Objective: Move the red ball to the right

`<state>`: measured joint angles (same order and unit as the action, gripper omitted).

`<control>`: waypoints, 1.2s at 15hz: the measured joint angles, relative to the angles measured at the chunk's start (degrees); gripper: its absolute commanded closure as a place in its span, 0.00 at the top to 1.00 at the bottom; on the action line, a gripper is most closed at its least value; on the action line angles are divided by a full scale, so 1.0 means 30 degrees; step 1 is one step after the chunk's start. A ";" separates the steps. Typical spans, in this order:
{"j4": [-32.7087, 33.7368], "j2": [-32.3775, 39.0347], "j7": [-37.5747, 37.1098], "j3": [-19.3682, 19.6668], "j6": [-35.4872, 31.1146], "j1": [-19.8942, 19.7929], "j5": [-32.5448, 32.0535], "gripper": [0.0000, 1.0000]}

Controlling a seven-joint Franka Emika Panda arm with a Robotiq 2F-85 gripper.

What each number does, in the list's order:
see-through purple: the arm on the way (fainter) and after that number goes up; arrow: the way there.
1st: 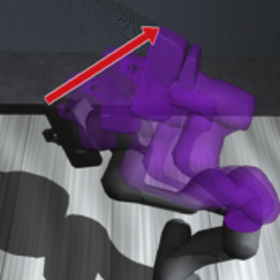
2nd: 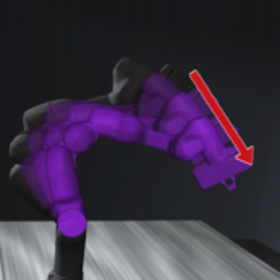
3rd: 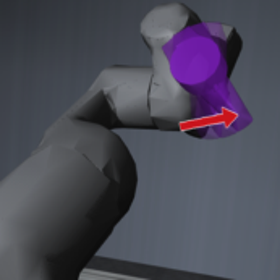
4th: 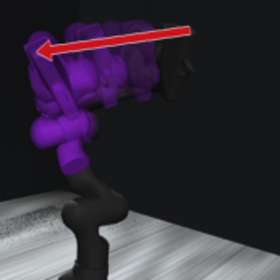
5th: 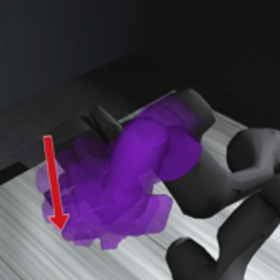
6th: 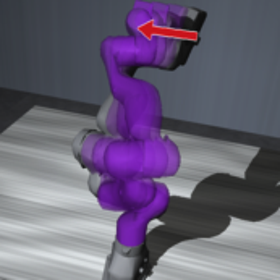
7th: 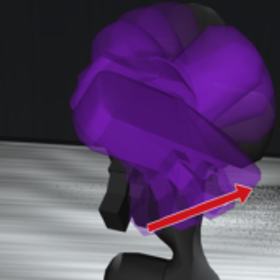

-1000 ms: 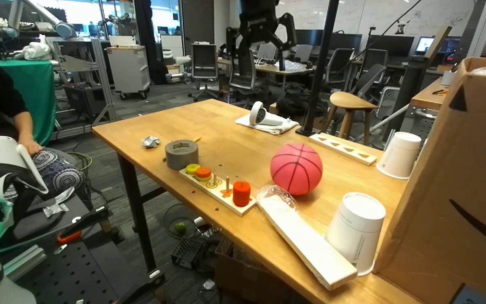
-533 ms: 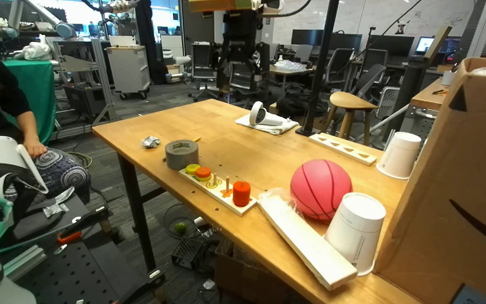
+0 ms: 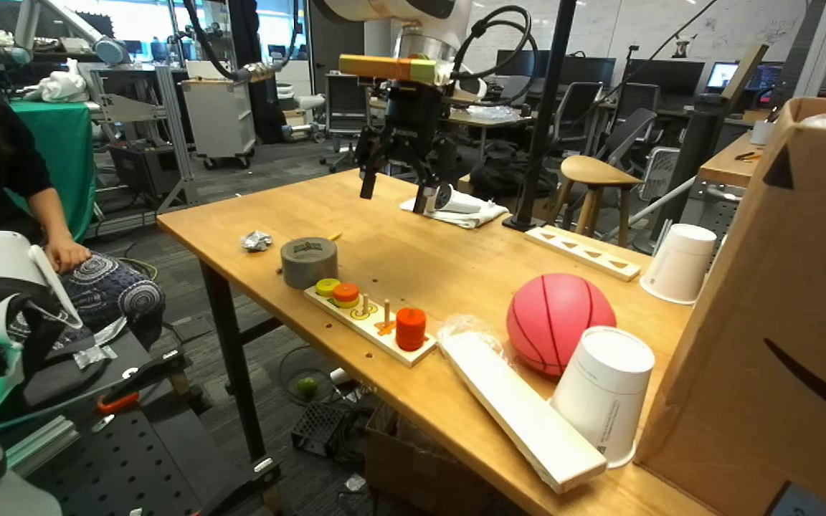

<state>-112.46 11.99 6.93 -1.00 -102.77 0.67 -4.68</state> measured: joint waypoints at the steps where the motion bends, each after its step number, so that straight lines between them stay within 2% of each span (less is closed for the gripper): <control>1: 0.0310 0.0432 0.0005 0.0025 0.0251 -0.0075 0.0000 1.00; 9: 0.2909 0.4026 -0.0291 0.0863 0.1886 -0.1015 -0.0374 1.00; 18: 0.5047 0.4587 -0.3274 0.1914 0.4086 -0.0822 -0.5858 1.00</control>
<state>-97.32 25.75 -2.90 4.74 -90.51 -1.80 -22.25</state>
